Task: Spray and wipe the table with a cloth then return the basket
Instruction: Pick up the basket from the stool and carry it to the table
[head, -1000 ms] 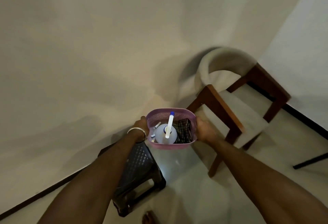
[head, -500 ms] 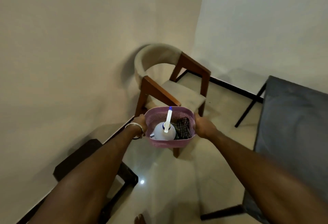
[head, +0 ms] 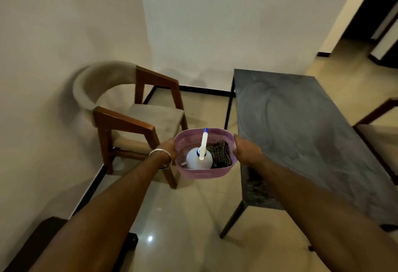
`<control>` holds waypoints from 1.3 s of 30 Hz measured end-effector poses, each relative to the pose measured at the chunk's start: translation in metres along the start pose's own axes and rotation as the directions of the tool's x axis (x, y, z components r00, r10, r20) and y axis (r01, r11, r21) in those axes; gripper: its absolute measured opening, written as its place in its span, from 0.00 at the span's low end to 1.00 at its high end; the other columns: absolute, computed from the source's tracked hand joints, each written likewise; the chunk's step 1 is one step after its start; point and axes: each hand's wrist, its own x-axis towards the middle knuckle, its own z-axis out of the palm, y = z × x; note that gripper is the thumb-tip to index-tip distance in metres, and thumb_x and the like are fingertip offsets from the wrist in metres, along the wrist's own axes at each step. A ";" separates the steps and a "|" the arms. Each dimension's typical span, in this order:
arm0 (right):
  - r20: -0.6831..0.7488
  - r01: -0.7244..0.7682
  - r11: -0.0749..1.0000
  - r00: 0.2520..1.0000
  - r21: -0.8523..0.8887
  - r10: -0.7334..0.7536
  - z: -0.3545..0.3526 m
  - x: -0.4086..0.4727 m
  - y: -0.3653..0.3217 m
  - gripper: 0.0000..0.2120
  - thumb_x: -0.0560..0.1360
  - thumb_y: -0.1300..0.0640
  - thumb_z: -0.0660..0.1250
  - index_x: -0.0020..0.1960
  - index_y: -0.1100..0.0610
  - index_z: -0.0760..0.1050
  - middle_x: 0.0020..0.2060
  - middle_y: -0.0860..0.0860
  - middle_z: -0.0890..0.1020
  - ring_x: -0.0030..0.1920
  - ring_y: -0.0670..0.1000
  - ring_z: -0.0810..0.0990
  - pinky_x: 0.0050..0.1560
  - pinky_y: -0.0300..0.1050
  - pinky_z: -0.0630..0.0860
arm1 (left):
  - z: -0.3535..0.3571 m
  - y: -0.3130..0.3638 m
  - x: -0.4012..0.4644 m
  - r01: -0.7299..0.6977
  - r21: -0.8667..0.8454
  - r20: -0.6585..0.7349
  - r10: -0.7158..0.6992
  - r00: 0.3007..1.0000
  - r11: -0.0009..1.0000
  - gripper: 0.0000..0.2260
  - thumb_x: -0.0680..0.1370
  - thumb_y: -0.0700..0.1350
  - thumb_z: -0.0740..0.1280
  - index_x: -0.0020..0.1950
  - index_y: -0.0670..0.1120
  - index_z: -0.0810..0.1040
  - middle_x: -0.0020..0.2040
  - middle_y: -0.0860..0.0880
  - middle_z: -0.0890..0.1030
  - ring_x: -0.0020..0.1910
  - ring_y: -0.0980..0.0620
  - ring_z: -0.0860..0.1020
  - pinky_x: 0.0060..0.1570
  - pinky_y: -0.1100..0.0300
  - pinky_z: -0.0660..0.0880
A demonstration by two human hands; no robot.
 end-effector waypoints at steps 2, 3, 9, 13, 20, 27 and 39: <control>-0.011 -0.045 0.999 0.999 0.019 0.046 -0.003 -0.016 0.022 0.22 0.80 0.55 0.61 0.72 0.57 0.64 0.61 0.60 0.79 0.58 0.63 0.80 0.56 0.57 0.78 | 0.012 0.019 0.002 -0.080 -0.011 0.037 0.081 0.996 0.997 0.11 0.77 0.43 0.65 0.57 0.41 0.77 0.54 0.41 0.82 0.52 0.41 0.81 0.47 0.56 0.76; -0.012 -0.064 0.998 0.998 0.020 0.064 -0.005 -0.024 0.032 0.21 0.80 0.55 0.61 0.72 0.57 0.64 0.61 0.60 0.79 0.59 0.63 0.79 0.57 0.57 0.77 | 0.019 0.026 0.006 -0.106 -0.023 0.056 0.107 0.993 0.994 0.11 0.76 0.43 0.66 0.56 0.41 0.78 0.52 0.42 0.83 0.48 0.42 0.82 0.46 0.54 0.79; -0.035 -0.237 0.971 0.971 0.013 0.238 -0.014 -0.075 0.111 0.22 0.80 0.58 0.61 0.73 0.59 0.63 0.59 0.62 0.80 0.57 0.64 0.80 0.55 0.57 0.77 | 0.065 0.095 0.015 -0.238 -0.034 0.194 0.240 0.951 0.971 0.09 0.76 0.42 0.65 0.53 0.38 0.76 0.41 0.40 0.84 0.35 0.44 0.84 0.34 0.50 0.82; -0.065 -0.321 0.946 0.944 0.047 0.324 -0.022 -0.108 0.160 0.22 0.79 0.58 0.62 0.72 0.57 0.64 0.59 0.61 0.80 0.56 0.63 0.80 0.53 0.56 0.78 | 0.095 0.151 -0.002 -0.249 -0.024 0.293 0.245 0.924 0.968 0.10 0.77 0.42 0.64 0.54 0.39 0.68 0.43 0.39 0.83 0.31 0.46 0.83 0.27 0.54 0.79; -0.062 -0.394 0.916 0.915 0.079 0.399 -0.032 -0.154 0.258 0.19 0.79 0.54 0.63 0.69 0.56 0.67 0.59 0.59 0.80 0.58 0.62 0.80 0.56 0.58 0.78 | 0.167 0.233 -0.011 -0.366 0.017 0.328 0.341 0.881 0.930 0.12 0.79 0.50 0.63 0.53 0.42 0.78 0.46 0.40 0.84 0.39 0.43 0.84 0.38 0.51 0.82; -0.072 -0.377 0.922 0.921 0.084 0.383 -0.046 -0.171 0.357 0.17 0.80 0.54 0.63 0.66 0.58 0.69 0.57 0.58 0.81 0.55 0.61 0.81 0.55 0.58 0.78 | 0.226 0.314 -0.025 -0.302 -0.137 0.371 0.331 0.868 0.944 0.08 0.79 0.48 0.66 0.49 0.44 0.80 0.37 0.43 0.83 0.30 0.46 0.83 0.27 0.59 0.78; -0.084 -0.360 0.927 0.926 0.109 0.369 -0.088 -0.147 0.491 0.18 0.80 0.55 0.63 0.68 0.56 0.69 0.59 0.57 0.81 0.57 0.59 0.80 0.58 0.57 0.78 | 0.274 0.442 0.012 -0.379 -0.071 0.407 0.374 0.833 0.922 0.08 0.78 0.43 0.66 0.56 0.43 0.75 0.44 0.41 0.83 0.37 0.44 0.84 0.31 0.55 0.81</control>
